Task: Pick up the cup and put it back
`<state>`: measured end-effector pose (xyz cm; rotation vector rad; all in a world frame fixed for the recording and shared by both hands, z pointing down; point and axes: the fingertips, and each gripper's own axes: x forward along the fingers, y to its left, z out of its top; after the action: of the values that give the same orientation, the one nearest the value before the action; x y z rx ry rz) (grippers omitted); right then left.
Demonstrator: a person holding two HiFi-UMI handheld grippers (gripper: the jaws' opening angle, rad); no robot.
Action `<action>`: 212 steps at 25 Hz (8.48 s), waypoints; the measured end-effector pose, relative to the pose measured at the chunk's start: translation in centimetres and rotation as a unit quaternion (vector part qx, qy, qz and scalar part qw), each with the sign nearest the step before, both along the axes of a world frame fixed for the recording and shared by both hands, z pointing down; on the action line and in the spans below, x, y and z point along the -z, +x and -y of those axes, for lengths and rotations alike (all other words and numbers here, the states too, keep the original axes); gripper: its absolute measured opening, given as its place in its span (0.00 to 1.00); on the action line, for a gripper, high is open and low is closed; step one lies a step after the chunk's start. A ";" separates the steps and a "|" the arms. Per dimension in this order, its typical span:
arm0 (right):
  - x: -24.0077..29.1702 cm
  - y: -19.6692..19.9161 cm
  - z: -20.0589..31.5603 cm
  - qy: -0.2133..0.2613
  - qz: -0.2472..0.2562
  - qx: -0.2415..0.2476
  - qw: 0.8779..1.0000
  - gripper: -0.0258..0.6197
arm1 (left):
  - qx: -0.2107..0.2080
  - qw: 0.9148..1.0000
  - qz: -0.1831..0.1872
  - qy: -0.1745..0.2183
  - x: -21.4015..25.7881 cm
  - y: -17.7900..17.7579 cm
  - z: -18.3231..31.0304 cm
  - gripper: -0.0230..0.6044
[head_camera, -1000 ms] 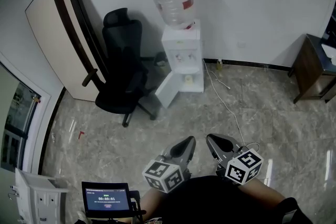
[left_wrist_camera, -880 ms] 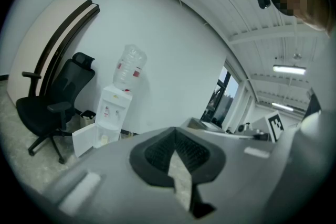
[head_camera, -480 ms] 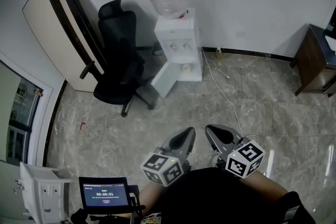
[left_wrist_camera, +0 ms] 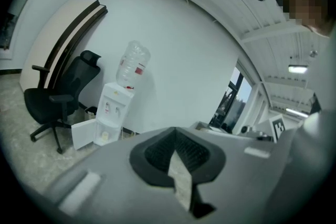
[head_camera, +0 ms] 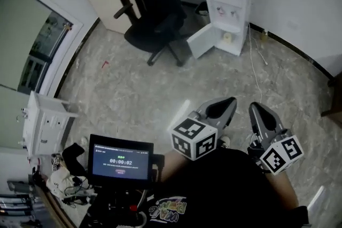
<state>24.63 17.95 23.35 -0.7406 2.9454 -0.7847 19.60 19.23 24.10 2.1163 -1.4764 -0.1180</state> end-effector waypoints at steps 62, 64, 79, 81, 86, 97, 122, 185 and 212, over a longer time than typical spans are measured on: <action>-14.0 -27.7 40.9 -0.020 -0.111 0.260 0.959 0.14 | 0.258 0.964 0.032 -0.065 -9.6 -27.5 32.8 0.04; -15.0 -29.8 40.7 -0.027 -0.123 0.230 0.965 0.14 | 0.216 0.974 0.028 -0.060 -10.2 -29.5 33.0 0.05; -30.4 -34.2 38.5 -0.096 -0.210 0.135 0.964 0.18 | 0.101 0.986 0.074 -0.108 -23.6 -35.6 32.7 0.04; -32.4 -33.9 38.7 -0.102 -0.221 0.147 0.959 0.19 | 0.110 0.983 0.089 -0.113 -25.3 -35.3 32.8 0.04; -38.3 -31.6 39.6 -0.096 -0.252 0.192 0.944 0.20 | 0.129 0.977 0.111 -0.126 -28.7 -33.3 33.4 0.05; -58.8 -29.5 45.3 -0.106 -0.284 0.114 0.946 0.22 | 0.086 0.990 0.074 -0.086 -45.2 -28.9 37.1 0.05; -92.1 -35.1 64.1 -0.081 -0.349 -0.042 0.933 0.28 | 0.026 0.996 0.080 0.015 -68.3 -33.0 40.7 0.04; -26.6 -30.8 43.8 0.006 -0.196 0.145 0.970 0.13 | 0.122 0.988 0.040 -0.088 -21.9 -30.5 30.0 0.04; -8.1 -26.1 24.6 0.071 -0.100 0.045 0.991 0.13 | 0.054 0.993 0.100 0.044 -5.2 -31.5 16.7 0.04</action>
<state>-1.50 -6.62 31.40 -0.7221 3.1917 -0.5259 -11.88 2.56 29.27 2.1701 -1.7317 -0.0092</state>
